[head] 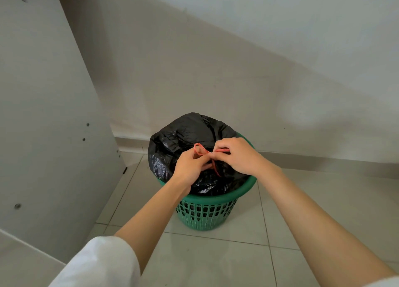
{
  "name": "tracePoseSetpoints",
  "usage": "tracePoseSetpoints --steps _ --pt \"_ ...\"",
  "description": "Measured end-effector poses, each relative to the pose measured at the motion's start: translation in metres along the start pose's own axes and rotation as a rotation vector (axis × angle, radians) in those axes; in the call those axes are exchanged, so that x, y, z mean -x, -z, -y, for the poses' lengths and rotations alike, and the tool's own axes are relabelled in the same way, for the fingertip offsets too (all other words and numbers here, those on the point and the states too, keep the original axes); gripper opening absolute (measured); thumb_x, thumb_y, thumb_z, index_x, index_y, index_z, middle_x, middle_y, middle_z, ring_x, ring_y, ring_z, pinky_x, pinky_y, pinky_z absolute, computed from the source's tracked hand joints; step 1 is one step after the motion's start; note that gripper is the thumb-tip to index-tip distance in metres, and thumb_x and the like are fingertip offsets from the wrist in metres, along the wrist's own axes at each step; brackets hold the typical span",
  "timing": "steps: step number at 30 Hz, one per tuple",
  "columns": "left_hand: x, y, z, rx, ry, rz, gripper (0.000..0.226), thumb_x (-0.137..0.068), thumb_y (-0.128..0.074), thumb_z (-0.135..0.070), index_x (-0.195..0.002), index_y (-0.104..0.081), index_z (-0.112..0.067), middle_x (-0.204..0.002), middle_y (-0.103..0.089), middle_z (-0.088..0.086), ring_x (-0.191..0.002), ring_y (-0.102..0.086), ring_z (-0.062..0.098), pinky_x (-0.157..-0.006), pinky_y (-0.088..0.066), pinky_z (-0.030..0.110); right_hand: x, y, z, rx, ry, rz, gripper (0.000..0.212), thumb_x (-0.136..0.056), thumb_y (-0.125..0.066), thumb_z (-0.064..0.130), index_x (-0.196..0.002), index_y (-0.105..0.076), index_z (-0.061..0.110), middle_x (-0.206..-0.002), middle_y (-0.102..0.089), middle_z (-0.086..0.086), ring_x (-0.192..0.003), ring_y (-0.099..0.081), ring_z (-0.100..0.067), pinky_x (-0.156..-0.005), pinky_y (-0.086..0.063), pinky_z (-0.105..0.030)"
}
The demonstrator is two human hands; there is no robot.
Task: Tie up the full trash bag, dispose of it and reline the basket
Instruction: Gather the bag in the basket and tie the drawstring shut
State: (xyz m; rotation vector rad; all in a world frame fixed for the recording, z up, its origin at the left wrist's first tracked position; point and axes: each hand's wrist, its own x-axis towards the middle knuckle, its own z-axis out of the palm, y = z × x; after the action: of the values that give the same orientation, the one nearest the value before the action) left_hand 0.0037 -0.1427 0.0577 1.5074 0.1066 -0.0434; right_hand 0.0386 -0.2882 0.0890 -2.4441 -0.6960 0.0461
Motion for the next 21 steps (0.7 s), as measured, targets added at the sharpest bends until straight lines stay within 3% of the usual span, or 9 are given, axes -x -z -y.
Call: tracePoseSetpoints --steps 3,6,10,14,17,21 --pt "0.002 -0.003 0.008 -0.028 -0.057 -0.077 0.011 -0.090 -0.060 -0.006 -0.080 -0.061 0.000 -0.076 -0.064 0.004 -0.074 -0.061 0.010 -0.072 -0.053 0.016 0.001 -0.003 -0.003 -0.136 -0.092 -0.049 0.020 -0.088 -0.063 0.030 -0.070 -0.064 0.021 -0.062 -0.056 0.005 -0.060 -0.048 -0.013 -0.060 -0.036 -0.025" --pt "0.006 -0.007 0.016 0.127 -0.033 -0.106 0.005 -0.088 -0.062 -0.007 -0.086 -0.064 -0.003 -0.085 -0.072 0.005 -0.082 -0.065 0.011 -0.084 -0.052 0.021 0.004 -0.011 -0.007 -0.235 -0.189 -0.124 0.020 -0.089 -0.062 0.027 -0.074 -0.066 0.014 -0.059 -0.051 0.006 -0.057 -0.045 -0.009 -0.058 -0.037 -0.021" --pt "0.011 -0.010 0.017 0.154 -0.033 -0.171 0.004 -0.082 -0.070 -0.009 -0.081 -0.071 -0.012 -0.082 -0.075 0.001 -0.082 -0.069 0.007 -0.078 -0.048 0.015 0.007 -0.018 -0.007 -0.440 -0.268 -0.176 0.018 -0.087 -0.065 0.025 -0.074 -0.068 0.013 -0.069 -0.062 -0.013 -0.063 -0.060 -0.026 -0.058 -0.056 -0.040" --pt "0.012 -0.004 0.012 -0.067 -0.099 -0.139 0.007 -0.075 -0.078 -0.013 -0.079 -0.073 -0.016 -0.077 -0.074 0.001 -0.079 -0.069 0.007 -0.076 -0.049 0.014 0.009 -0.020 -0.007 -0.614 -0.320 -0.182 0.015 -0.087 -0.066 0.020 -0.078 -0.065 0.009 -0.064 -0.060 -0.008 -0.064 -0.060 -0.040 -0.039 -0.049 -0.031" --pt "0.014 0.002 0.008 -0.208 -0.153 -0.109 0.008 -0.073 -0.079 -0.015 -0.077 -0.073 -0.017 -0.074 -0.073 -0.001 -0.075 -0.068 0.006 -0.074 -0.051 0.012 0.008 -0.022 -0.005 -0.705 -0.371 -0.161 0.017 -0.088 -0.065 0.019 -0.087 -0.063 0.002 -0.064 -0.059 -0.011 -0.060 -0.056 -0.035 -0.034 -0.043 -0.025" --pt "0.016 0.007 0.008 -0.183 -0.161 -0.123 0.007 -0.074 -0.078 -0.013 -0.077 -0.073 -0.016 -0.074 -0.074 -0.001 -0.073 -0.069 0.005 -0.072 -0.050 0.011 0.010 -0.021 0.004 -0.894 -0.484 -0.209 0.030 -0.083 -0.071 0.014 -0.103 -0.056 -0.003 -0.066 -0.062 -0.011 -0.046 -0.053 -0.020 -0.037 -0.044 -0.024"
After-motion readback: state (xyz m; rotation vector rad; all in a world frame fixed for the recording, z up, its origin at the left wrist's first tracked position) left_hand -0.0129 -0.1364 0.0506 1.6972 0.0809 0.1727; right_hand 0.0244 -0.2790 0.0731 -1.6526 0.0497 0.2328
